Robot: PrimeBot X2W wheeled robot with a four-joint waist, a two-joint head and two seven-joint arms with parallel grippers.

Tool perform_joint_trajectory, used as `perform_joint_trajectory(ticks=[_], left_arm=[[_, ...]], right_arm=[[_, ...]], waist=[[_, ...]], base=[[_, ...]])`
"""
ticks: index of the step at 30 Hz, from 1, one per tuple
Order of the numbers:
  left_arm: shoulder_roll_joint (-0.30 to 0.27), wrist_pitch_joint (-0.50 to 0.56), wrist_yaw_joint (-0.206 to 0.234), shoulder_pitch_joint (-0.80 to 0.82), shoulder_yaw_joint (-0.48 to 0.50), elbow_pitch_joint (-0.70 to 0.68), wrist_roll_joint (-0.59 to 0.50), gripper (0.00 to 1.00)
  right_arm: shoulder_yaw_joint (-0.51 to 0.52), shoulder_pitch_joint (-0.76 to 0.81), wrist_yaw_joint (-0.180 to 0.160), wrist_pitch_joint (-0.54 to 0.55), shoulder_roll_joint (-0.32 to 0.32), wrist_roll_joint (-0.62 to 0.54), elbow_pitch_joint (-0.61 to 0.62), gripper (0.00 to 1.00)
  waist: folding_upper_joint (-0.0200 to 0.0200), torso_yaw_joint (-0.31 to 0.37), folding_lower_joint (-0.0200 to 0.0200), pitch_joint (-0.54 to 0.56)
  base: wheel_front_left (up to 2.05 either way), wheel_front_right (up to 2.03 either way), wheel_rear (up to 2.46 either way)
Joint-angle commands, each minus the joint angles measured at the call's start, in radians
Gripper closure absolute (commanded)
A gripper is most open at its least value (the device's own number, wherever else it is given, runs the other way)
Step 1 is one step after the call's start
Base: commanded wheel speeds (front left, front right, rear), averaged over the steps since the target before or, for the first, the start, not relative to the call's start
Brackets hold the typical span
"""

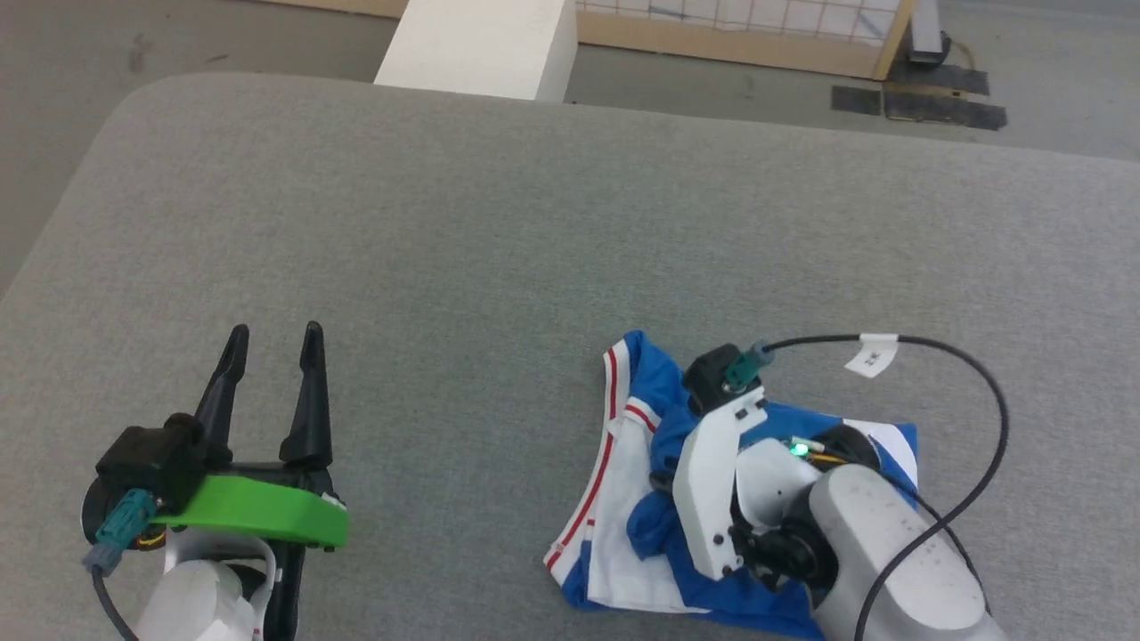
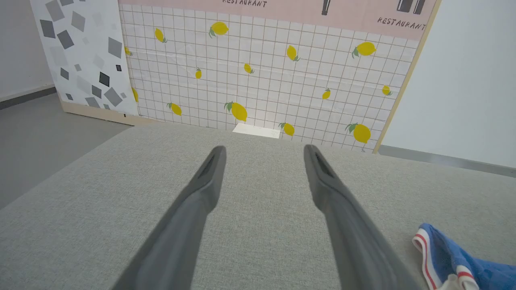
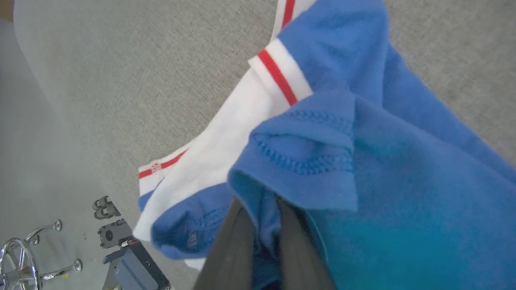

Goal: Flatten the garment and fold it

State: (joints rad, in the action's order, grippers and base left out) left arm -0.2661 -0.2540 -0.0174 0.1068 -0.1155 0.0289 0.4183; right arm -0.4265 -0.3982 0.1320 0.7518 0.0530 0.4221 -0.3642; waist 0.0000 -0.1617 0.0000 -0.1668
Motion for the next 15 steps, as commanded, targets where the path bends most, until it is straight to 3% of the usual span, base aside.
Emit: perform_joint_trajectory(ticks=[1, 3, 5, 9, 15], left_arm=[[0.006, -0.007, -0.006, 0.014, -0.001, 0.006, 0.002, 0.00], [0.006, -0.007, -0.008, 0.012, 0.000, 0.010, -0.001, 0.00], [0.003, -0.007, -0.008, 0.005, 0.005, 0.016, -0.002, 0.00], [0.004, -0.008, -0.007, -0.008, 0.010, 0.024, -0.004, 0.00], [-0.002, -0.008, -0.007, -0.020, 0.012, 0.024, -0.008, 0.00]], right_arm=[[-0.017, -0.023, -0.001, -0.017, -0.002, 0.000, -0.031, 1.00], [-0.038, -0.035, -0.001, -0.044, -0.003, 0.007, -0.062, 1.00], [-0.069, -0.051, -0.001, -0.069, -0.003, 0.016, -0.076, 0.00], [-0.139, -0.087, -0.001, -0.087, -0.003, 0.036, -0.064, 0.00], [-0.227, -0.127, -0.001, -0.087, -0.003, 0.071, 0.055, 0.00]], waist=[[0.0000, -0.014, 0.0000, -0.010], [0.0000, -0.014, 0.0000, -0.008], [0.0000, -0.006, 0.0000, -0.002], [0.0000, 0.012, 0.0000, 0.015], [0.0000, 0.049, 0.0000, 0.053]], base=[[0.00, 0.00, 0.00], [0.00, 0.00, 0.00], [0.00, 0.00, 0.00], [0.00, 0.00, 0.00], [0.00, 0.00, 0.00]])
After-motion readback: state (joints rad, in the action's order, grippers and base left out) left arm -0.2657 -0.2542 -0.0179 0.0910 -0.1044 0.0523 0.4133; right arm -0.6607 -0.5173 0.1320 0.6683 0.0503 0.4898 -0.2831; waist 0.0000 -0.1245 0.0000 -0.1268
